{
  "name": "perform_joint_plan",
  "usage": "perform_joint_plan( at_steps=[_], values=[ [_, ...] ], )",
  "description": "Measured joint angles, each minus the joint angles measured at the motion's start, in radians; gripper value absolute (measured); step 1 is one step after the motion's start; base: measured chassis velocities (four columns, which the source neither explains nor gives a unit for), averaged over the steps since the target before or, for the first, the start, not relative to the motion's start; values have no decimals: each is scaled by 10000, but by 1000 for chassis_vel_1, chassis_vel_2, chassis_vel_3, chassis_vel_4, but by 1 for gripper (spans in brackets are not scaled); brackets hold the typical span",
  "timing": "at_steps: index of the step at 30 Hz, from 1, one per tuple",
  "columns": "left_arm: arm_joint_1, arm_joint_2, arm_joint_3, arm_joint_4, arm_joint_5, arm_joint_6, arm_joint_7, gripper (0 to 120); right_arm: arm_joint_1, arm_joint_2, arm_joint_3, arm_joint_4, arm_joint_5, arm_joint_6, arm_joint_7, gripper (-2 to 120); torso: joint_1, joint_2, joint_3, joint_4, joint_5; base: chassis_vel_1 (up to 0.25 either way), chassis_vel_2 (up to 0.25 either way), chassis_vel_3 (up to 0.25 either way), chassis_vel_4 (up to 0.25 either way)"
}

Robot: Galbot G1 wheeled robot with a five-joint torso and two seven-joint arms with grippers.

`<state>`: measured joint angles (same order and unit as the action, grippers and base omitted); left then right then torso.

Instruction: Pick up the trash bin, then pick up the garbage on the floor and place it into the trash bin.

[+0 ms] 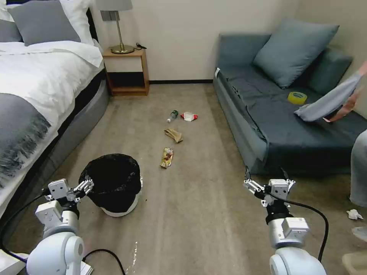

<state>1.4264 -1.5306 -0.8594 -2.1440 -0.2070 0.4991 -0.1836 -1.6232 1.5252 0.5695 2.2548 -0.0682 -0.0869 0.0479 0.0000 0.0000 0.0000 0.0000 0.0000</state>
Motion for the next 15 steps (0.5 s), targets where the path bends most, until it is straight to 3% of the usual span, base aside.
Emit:
perform_joint_plan(
  at_steps=[7,8,15],
  values=[
    [-182,92,-21,294,-146,250,-123,100,-3,-34,19,0,0,5,-2,100,0,0,0,1,0,0,0,0,0],
    [-462,162,-25,725,-299,503,-275,100,5,-51,25,-5,-4,14,-5,100,0,0,0,1,0,0,0,0,0],
    [-964,284,-29,1269,-634,962,-657,100,48,-68,40,-74,-15,14,-14,100,0,0,0,1,0,0,0,0,0]
  ],
)
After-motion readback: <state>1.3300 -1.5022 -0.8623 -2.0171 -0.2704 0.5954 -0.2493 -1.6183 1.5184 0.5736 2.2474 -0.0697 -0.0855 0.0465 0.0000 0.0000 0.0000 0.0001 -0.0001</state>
